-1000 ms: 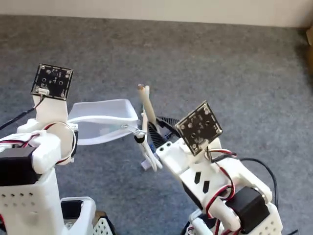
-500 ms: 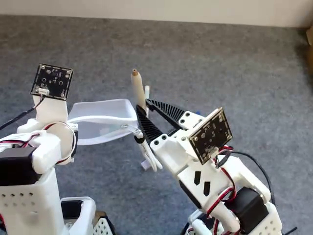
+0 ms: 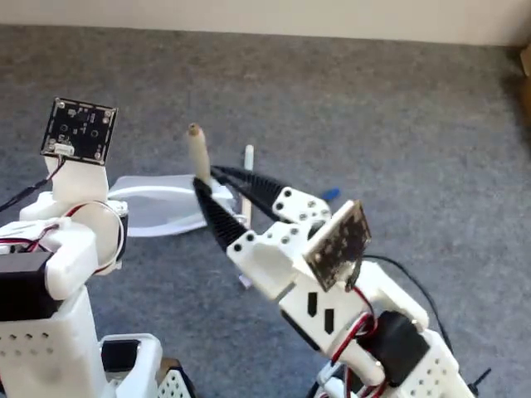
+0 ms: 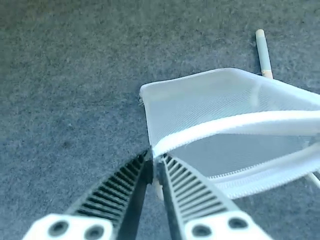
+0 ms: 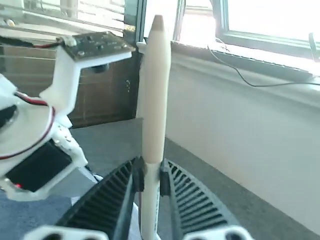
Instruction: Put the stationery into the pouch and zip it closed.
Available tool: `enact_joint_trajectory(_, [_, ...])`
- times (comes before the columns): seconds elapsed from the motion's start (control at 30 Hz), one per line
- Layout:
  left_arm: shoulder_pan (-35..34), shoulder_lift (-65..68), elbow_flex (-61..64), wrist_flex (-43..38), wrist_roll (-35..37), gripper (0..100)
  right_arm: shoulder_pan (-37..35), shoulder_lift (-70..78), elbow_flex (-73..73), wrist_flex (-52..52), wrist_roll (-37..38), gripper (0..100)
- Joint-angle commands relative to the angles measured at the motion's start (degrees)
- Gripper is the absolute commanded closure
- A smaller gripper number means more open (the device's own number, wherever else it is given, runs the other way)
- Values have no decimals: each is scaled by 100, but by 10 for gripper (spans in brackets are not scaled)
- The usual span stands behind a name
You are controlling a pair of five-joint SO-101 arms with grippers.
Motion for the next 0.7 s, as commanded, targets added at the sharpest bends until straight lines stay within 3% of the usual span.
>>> enact_joint_trajectory(0.0, [215,620,-435,-9,44,993,-356,-101,101,-629,-62,995])
enact_joint_trajectory(0.33, [233,1692,-1631,26,220,993,-409,-101,145,-752,-62,995])
enact_joint_trajectory(0.67, [198,1807,-1587,18,325,993,-374,189,1007,-2589,-44,995])
